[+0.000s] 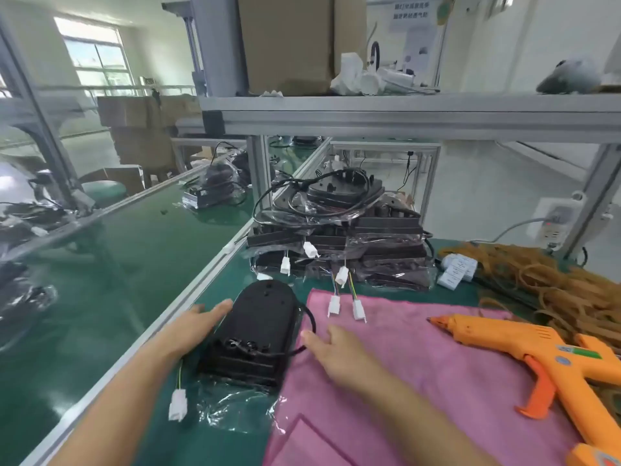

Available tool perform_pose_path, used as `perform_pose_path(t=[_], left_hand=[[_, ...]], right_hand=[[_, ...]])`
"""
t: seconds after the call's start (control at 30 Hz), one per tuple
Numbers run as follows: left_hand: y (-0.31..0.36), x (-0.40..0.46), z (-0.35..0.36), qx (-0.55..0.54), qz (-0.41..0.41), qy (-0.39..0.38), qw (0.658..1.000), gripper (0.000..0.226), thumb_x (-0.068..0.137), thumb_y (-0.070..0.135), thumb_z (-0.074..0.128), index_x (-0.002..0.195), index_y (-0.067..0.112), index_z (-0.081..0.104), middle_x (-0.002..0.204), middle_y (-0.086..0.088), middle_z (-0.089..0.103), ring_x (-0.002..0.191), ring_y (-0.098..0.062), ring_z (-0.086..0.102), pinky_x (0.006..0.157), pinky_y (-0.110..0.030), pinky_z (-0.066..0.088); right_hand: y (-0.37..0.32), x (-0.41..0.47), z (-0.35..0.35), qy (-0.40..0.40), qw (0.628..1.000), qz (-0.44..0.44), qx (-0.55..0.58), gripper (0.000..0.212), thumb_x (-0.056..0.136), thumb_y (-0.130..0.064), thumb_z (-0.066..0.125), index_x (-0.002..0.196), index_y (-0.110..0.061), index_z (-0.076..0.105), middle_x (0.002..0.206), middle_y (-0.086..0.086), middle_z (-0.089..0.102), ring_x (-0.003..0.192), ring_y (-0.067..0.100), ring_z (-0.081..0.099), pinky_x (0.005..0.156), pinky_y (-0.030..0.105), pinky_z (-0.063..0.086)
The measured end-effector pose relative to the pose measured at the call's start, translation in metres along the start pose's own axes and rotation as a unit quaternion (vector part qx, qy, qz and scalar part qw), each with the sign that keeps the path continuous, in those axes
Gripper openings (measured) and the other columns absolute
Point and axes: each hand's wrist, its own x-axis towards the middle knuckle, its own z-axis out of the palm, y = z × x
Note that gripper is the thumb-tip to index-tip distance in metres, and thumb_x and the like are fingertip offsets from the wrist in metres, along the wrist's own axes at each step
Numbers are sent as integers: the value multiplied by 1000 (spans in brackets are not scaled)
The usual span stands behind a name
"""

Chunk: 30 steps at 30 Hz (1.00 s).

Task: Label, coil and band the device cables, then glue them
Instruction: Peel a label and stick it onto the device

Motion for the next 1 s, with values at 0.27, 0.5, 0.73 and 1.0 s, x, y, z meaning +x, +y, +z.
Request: perform_pose_path(t=[0.27, 0.5, 0.73, 1.0], left_hand=[[13, 1, 15, -145, -39, -79, 986, 60, 83, 42, 72, 127, 4, 57, 116, -12, 69, 102, -30, 67, 93, -37, 51], [46, -18, 7, -202, 1, -78, 976, 35, 85, 22, 72, 105, -6, 66, 77, -15, 67, 63, -28, 60, 59, -33, 50], [120, -69, 20, -235, 142, -157, 949, 12, 86, 23, 69, 89, 14, 76, 75, -6, 74, 48, -14, 61, 39, -20, 46], [158, -95, 144, -325, 84, -210, 918, 15, 92, 9, 61, 95, -6, 62, 57, -9, 46, 31, -6, 35, 34, -12, 30]], right_hand=[[-25, 15, 29, 24, 986, 83, 144, 49, 87, -41, 63, 119, -5, 52, 116, 12, 63, 105, 30, 63, 94, 44, 51], [-11, -6, 21, 55, 971, 19, 232, 49, 80, -9, 69, 124, -18, 51, 112, -2, 68, 101, 15, 65, 94, 37, 52], [10, -71, -34, 134, 942, -62, 300, 49, 82, -20, 67, 122, -44, 55, 102, -18, 71, 92, 2, 68, 82, 32, 57], [70, -91, -117, 218, 964, 74, 134, 31, 84, -34, 67, 114, -31, 60, 101, -13, 68, 94, 11, 64, 85, 39, 53]])
